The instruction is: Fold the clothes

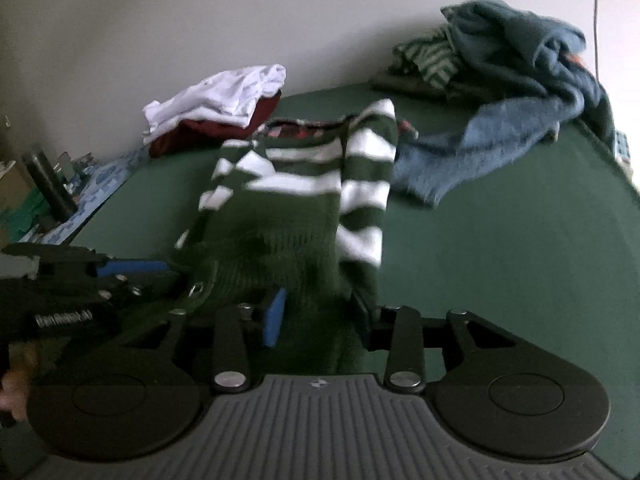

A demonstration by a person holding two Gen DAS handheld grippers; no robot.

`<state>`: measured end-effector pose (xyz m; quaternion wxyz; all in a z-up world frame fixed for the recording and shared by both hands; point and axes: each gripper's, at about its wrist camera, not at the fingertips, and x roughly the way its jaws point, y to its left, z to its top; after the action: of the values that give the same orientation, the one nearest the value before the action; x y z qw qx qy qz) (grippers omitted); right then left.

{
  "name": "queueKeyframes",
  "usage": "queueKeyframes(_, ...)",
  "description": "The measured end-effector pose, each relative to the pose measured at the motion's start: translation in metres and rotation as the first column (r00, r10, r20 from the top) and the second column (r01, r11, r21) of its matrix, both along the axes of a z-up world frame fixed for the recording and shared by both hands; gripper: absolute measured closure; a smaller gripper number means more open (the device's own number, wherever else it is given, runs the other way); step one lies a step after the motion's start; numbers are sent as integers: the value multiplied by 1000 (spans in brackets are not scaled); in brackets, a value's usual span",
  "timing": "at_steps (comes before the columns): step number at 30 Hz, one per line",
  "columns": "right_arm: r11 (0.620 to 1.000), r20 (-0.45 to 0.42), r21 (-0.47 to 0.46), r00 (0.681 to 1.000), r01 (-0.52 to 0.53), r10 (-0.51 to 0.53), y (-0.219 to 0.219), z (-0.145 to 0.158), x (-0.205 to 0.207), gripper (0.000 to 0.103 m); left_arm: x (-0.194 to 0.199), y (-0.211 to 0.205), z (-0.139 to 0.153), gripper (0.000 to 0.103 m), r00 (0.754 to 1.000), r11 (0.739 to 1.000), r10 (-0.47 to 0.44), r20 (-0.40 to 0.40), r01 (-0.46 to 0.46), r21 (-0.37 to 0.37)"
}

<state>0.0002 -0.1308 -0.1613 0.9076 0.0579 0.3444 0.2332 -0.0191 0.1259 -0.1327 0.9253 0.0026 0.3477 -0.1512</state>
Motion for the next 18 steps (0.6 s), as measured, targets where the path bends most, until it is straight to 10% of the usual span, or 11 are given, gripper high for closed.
queueKeyframes(7,991,-90,128,995,46,-35,-25,18,102,68,101,56,-5,70,995,997,80,-57,-81,-11)
queueKeyframes(18,954,-257,262,963,147,-77,-18,-4,220,50,209,80,-13,29,988,984,48,-144,-71,-160)
